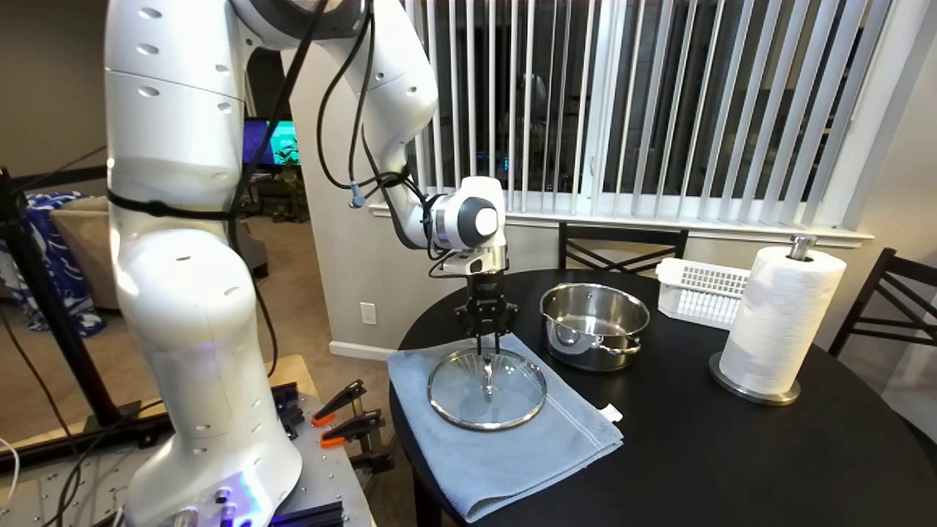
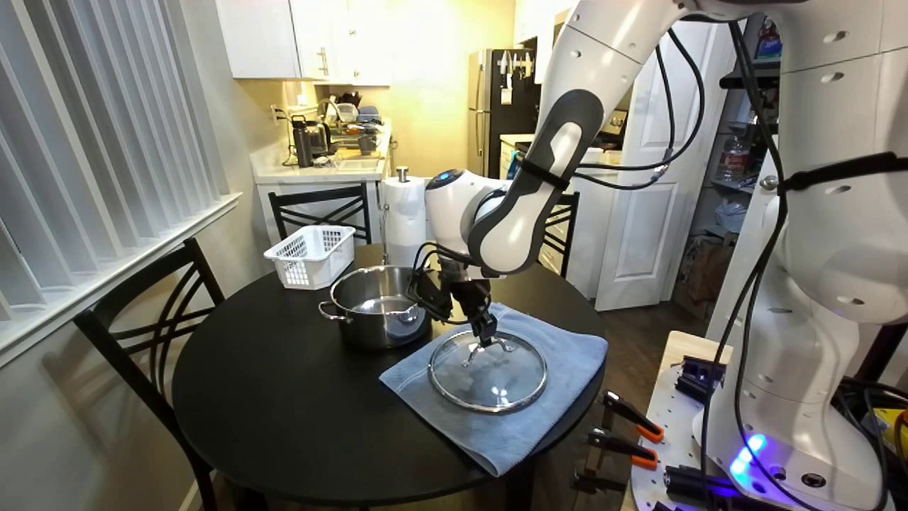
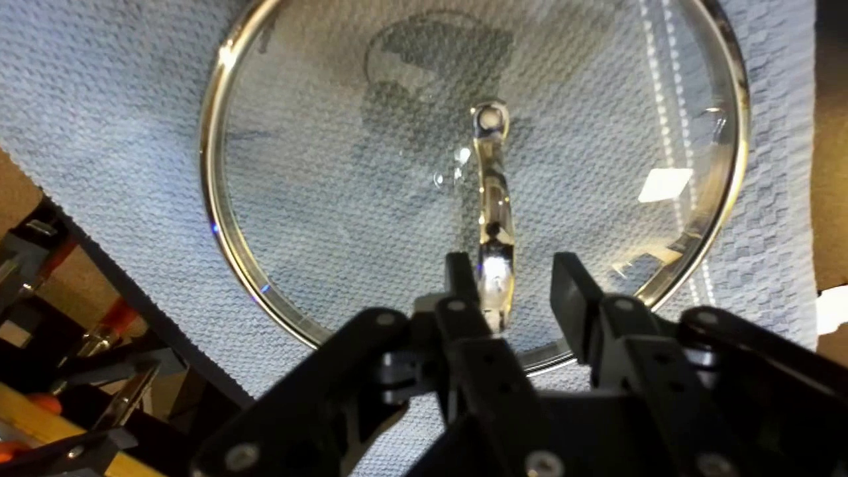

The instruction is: Remove the lid from the top of the silver pot

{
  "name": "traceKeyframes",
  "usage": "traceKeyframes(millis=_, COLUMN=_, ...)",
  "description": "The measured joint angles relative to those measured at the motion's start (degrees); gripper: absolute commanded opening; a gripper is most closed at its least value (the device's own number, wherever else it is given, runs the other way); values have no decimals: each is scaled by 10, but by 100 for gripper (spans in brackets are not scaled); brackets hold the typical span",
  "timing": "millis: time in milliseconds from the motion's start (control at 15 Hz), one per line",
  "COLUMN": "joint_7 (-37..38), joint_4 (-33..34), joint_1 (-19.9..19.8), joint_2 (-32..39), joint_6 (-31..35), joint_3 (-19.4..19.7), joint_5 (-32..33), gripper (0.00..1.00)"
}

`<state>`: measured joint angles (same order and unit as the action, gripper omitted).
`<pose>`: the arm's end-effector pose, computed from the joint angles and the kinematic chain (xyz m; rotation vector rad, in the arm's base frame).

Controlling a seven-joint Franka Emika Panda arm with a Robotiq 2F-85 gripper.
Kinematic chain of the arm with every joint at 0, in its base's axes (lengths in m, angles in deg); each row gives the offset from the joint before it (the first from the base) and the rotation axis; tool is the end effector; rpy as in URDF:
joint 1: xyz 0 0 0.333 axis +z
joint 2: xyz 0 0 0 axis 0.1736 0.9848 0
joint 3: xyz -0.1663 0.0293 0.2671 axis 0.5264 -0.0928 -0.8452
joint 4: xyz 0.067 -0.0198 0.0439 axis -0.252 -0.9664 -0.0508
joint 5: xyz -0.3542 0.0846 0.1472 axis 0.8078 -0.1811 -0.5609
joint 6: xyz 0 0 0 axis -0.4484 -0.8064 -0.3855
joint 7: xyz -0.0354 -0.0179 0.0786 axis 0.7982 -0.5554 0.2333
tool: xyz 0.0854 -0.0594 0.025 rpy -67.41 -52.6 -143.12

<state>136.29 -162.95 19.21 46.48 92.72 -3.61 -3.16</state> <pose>0.4687 0.0635 0.1931 1.4145 -2.5819 0.2364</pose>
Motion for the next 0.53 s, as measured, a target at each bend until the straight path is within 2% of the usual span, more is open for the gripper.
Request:
traceKeyframes(millis=133, joint_7=8, joint_4=4, joint_1=1, joint_2=0, joint_6=0, joint_3=4, joint_5=0, gripper=80)
traceKeyframes(millis=333, joint_7=8, joint_4=8, joint_1=26, joint_2=-1, joint_6=5, joint_3=42, joint_5=-3, gripper=98)
traceKeyframes(millis=533, joint_7=8, joint_4=4, joint_1=47, joint_2=-6, joint_6=22, joint_3=71, joint_5=-3, gripper=100)
